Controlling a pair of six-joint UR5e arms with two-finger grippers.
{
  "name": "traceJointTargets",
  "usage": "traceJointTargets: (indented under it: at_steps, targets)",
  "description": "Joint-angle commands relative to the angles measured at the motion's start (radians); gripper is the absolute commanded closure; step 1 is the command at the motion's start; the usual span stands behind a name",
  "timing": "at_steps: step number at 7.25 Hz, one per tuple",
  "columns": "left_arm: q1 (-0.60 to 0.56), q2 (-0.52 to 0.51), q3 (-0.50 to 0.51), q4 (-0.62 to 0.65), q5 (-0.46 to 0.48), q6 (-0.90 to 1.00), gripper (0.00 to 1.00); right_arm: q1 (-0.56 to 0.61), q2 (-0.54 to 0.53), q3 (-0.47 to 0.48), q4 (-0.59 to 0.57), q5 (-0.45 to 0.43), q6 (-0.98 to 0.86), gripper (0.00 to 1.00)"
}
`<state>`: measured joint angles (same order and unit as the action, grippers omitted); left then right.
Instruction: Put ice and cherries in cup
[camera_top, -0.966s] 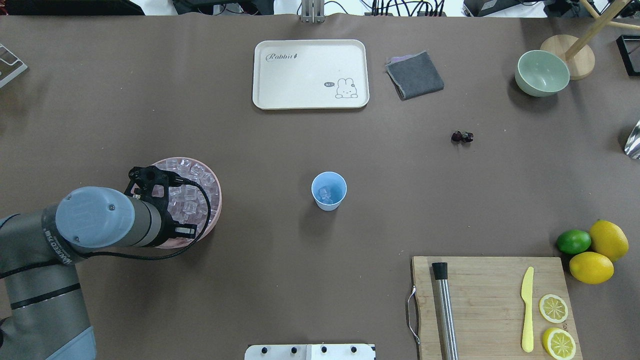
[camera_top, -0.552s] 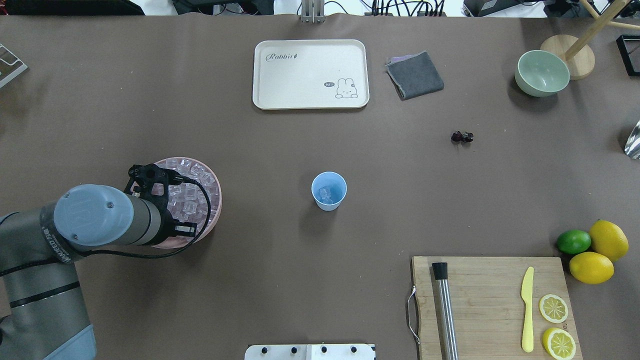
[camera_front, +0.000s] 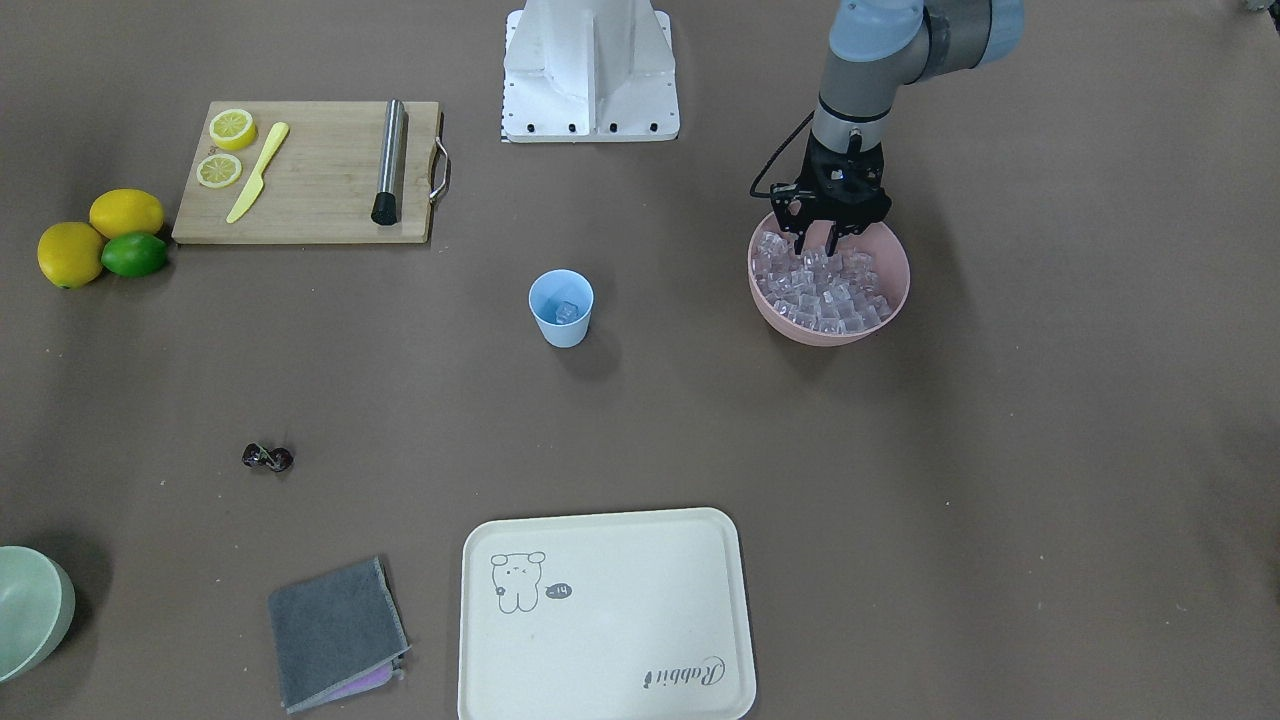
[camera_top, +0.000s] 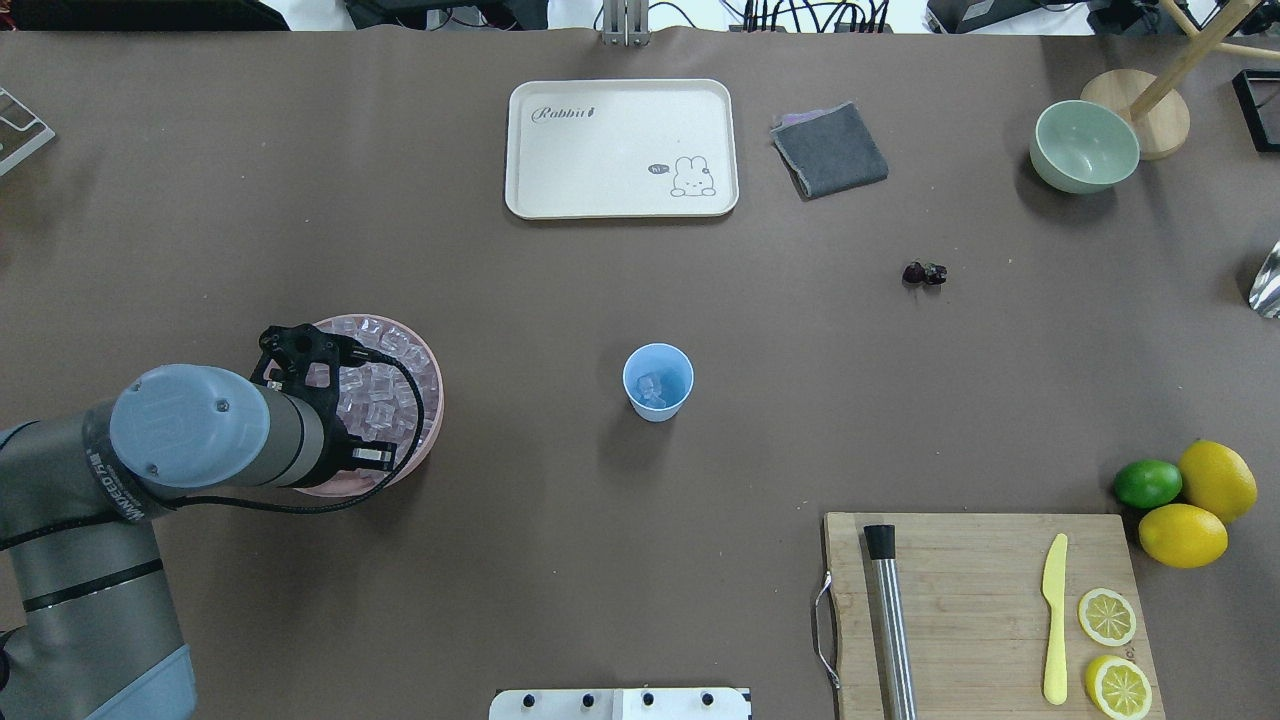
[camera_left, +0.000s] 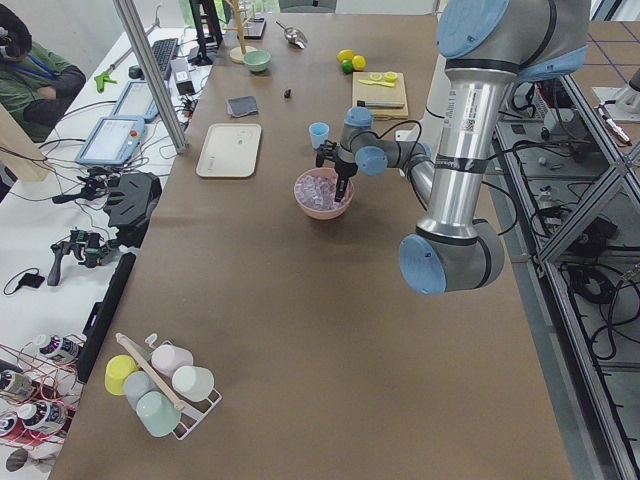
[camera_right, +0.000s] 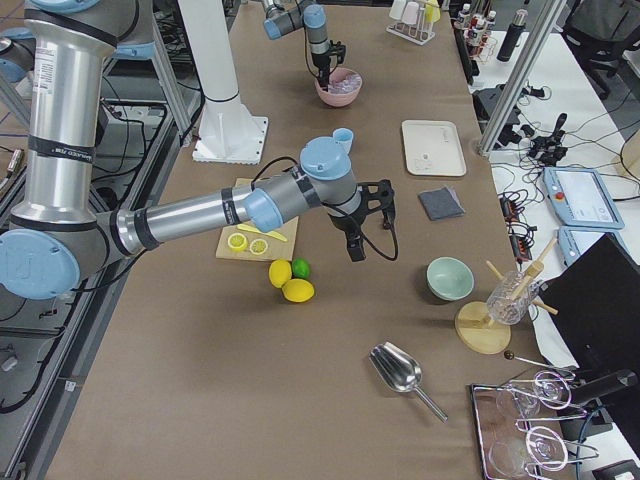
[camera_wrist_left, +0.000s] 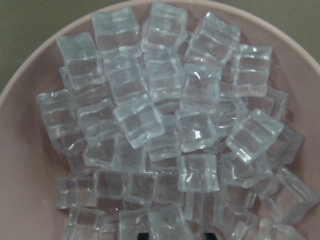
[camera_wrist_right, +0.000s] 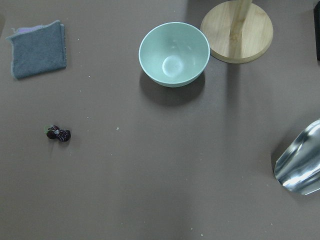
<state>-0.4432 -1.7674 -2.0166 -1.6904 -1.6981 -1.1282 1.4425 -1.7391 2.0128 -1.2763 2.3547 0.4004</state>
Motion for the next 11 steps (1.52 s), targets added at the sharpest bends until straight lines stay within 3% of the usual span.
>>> traceJointTargets:
  at_steps: [1, 2, 6, 7, 11]
  targets:
    - [-0.002, 0.002, -0.004, 0.002, 0.000, 0.001, 0.91, -0.001, 0.001, 0.001, 0.000, 0.000, 0.000, 0.00]
    - [-0.003, 0.003, -0.007, 0.000, -0.002, 0.001, 1.00, -0.001, 0.001, 0.001, 0.000, 0.000, 0.000, 0.00]
    - [-0.051, -0.023, -0.106, -0.018, -0.006, -0.010, 1.00, -0.001, 0.001, 0.000, 0.000, 0.000, 0.000, 0.00]
    - [-0.051, -0.076, -0.091, -0.062, -0.003, -0.072, 1.00, -0.001, 0.000, 0.000, 0.000, 0.000, 0.000, 0.00]
    - [-0.026, -0.338, 0.128, -0.104, 0.006, -0.324, 1.00, -0.001, 0.000, 0.001, 0.000, -0.002, 0.000, 0.00]
